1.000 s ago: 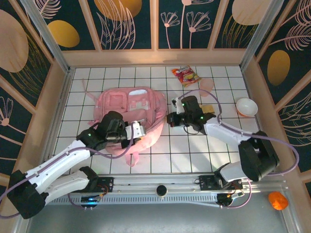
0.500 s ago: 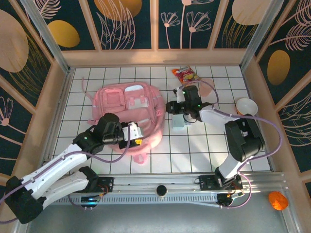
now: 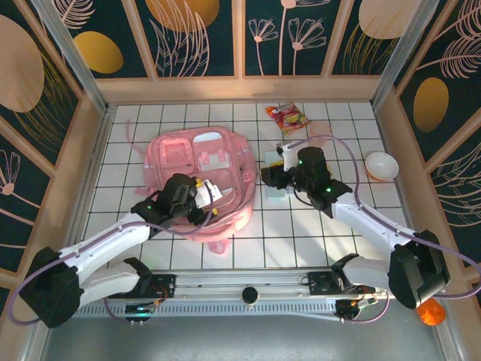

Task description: Pack books, pencil case, and school supplies into a backpack

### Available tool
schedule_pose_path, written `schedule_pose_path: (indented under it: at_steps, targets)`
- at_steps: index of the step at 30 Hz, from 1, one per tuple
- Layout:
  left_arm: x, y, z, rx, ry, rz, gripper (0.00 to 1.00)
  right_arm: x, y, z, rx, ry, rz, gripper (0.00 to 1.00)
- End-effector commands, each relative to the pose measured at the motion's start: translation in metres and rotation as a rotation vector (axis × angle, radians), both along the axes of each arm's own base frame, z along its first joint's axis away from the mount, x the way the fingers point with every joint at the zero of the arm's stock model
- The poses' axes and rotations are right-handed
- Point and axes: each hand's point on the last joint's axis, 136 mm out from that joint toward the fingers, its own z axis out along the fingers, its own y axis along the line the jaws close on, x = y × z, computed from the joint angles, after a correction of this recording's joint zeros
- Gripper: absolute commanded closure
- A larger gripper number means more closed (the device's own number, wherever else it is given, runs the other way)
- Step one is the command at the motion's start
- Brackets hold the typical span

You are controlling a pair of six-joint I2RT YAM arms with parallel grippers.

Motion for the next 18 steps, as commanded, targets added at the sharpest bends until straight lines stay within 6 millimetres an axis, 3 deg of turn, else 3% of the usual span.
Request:
schedule_pose_path:
  at_steps: [1,7,8,9,10,13,15,18]
  targets:
    - [0.015,-0.009,0.006,0.020,-0.051,-0.033,0.08,-0.006,0.004,0.009,0.000,-0.079,0.025,0.53]
    - [0.029,-0.011,-0.004,0.054,-0.079,-0.013,0.11,-0.012,0.007,0.007,0.008,-0.097,0.050,0.53]
    - [0.032,-0.010,-0.005,0.062,-0.084,-0.002,0.16,-0.013,0.008,0.007,0.010,-0.107,0.056,0.53]
    - [0.034,-0.010,-0.004,0.067,-0.089,0.003,0.30,-0.015,0.008,0.008,0.012,-0.119,0.064,0.53]
    - [0.035,-0.011,0.001,0.054,-0.097,0.006,0.49,-0.016,0.007,0.008,0.010,-0.135,0.069,0.53]
    - [0.028,-0.021,0.033,-0.029,-0.110,-0.042,0.80,-0.020,0.005,0.012,-0.006,-0.197,0.098,0.53]
    - [0.022,-0.023,0.061,-0.099,-0.134,-0.071,0.95,-0.024,0.004,0.013,-0.022,-0.246,0.137,0.52]
    - [0.011,-0.018,0.100,-0.176,-0.176,-0.125,1.00,-0.027,0.005,0.012,-0.068,-0.307,0.201,0.51]
